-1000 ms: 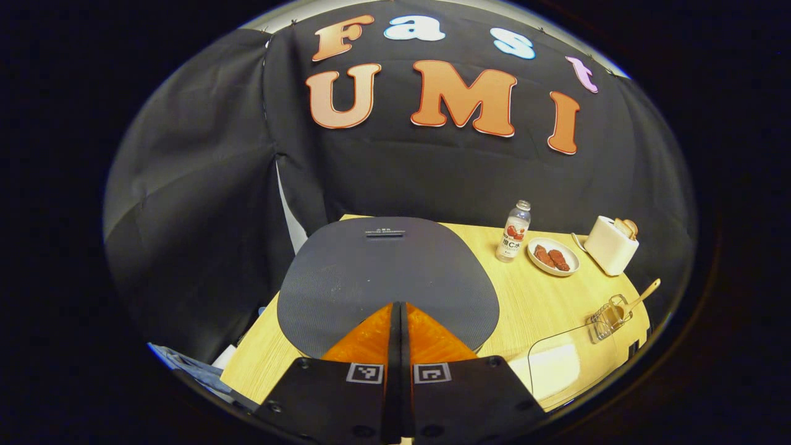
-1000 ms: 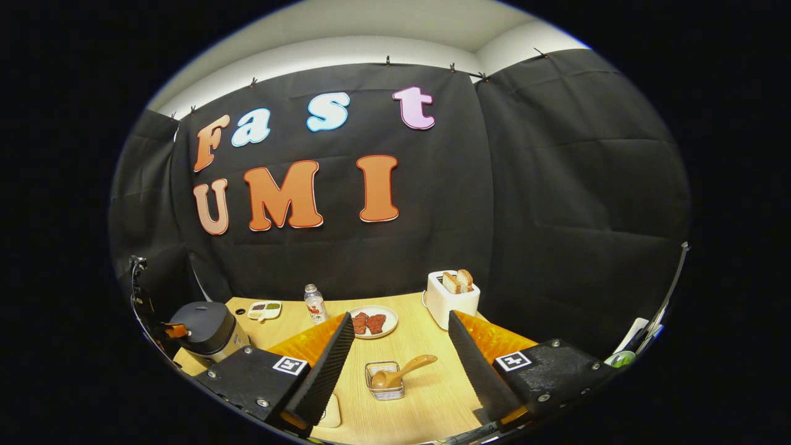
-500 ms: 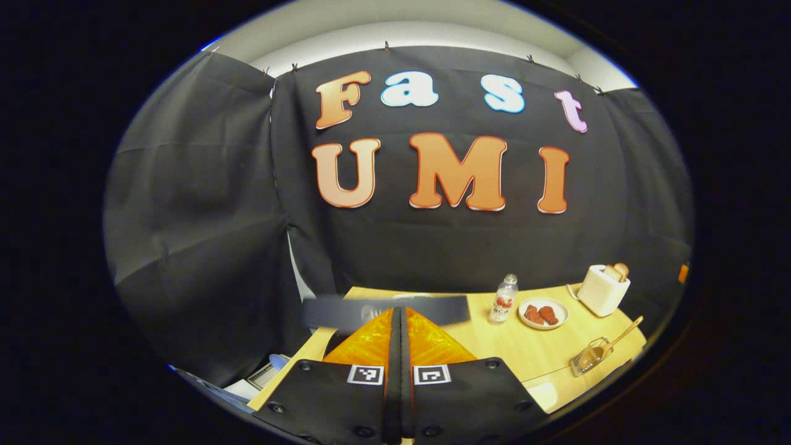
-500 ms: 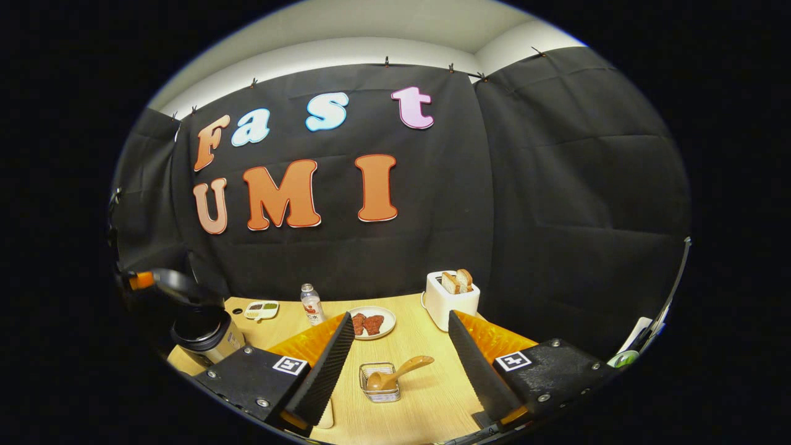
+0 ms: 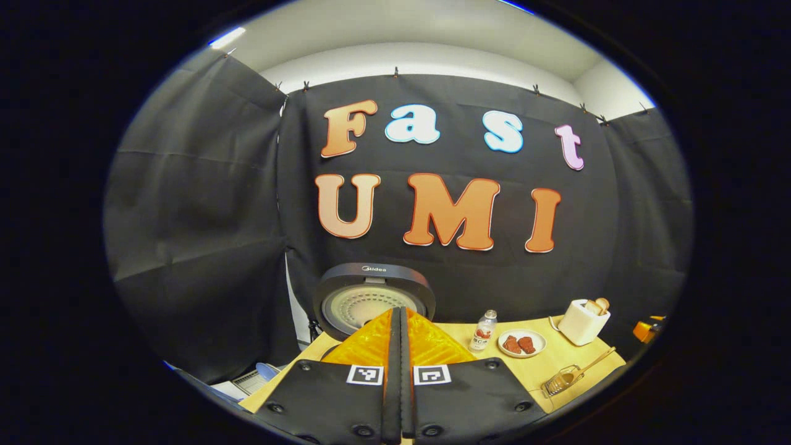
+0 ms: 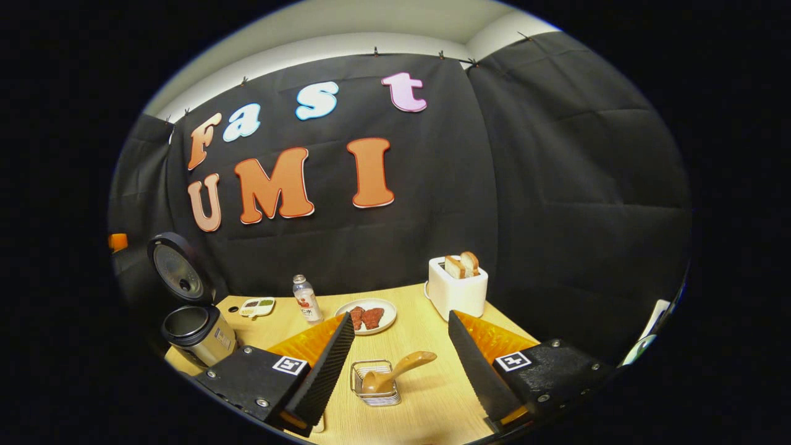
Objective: Close the left gripper, press the button to open the rice cooker; take a wooden spoon from the chopstick holder with the right hand, scoop a spoonful of rice and pour it into the rice cooker, then put the wooden spoon back into the chopstick holder.
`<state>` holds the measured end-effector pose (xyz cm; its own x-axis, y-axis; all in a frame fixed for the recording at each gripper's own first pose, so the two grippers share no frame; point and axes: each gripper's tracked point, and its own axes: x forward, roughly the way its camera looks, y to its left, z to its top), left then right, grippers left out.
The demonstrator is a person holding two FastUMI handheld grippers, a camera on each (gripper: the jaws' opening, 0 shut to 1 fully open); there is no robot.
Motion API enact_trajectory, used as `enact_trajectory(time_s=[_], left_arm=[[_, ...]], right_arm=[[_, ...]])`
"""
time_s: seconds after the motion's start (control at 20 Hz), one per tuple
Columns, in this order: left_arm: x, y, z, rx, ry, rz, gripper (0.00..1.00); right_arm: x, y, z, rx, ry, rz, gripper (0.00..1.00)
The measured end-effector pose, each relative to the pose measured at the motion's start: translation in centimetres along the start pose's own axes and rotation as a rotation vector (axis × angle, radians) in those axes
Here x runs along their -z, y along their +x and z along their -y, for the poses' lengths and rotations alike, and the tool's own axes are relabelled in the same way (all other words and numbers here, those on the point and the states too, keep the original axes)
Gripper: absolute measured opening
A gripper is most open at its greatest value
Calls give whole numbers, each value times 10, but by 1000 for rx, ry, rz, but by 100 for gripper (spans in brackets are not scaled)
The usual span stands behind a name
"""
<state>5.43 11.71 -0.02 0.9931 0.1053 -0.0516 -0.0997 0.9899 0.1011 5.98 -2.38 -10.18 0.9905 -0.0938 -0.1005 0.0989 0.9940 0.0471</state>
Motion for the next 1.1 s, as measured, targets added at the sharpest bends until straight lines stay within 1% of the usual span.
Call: enact_trajectory(time_s=[0.2,0.25,0.3,0.35,0.45,0.55,0.65,0.7,0.8,0.9,0.95,1.0,1.05,1.1], left_arm=[[-18,-13,-10,-40,-5,23,5],[-23,-20,-12,-55,-1,32,3],[-28,-24,-15,-66,5,41,5],[-32,-30,-17,-75,11,51,5],[-39,-41,-22,-89,22,65,5],[-47,-47,-26,-105,26,78,25],[-53,-53,-34,-137,33,91,26],[-52,-52,-33,-126,30,94,25],[-49,-56,-33,-140,42,86,40],[-44,-57,-31,-142,53,77,55],[-42,-57,-29,-135,50,70,61],[-41,-57,-27,-133,45,67,68],[-40,-57,-29,-137,42,65,75],[-39,-59,-33,-152,46,64,75]], right_arm=[[29,19,4,-23,76,-52,95],[38,24,7,-23,92,-72,95],[47,28,9,-24,112,-93,100],[57,33,12,-20,137,-115,95],[74,40,17,-15,202,-152,95],[89,44,19,-9,245,-184,95],[99,50,15,-24,298,-220,93],[103,49,12,-27,335,-239,88],[111,52,11,-36,410,-262,80],[108,55,7,-52,500,-258,71],[108,59,6,-54,534,-264,69],[110,61,7,-55,556,-272,65],[113,64,8,-53,561,-280,63],[116,65,7,-58,567,-285,57]])
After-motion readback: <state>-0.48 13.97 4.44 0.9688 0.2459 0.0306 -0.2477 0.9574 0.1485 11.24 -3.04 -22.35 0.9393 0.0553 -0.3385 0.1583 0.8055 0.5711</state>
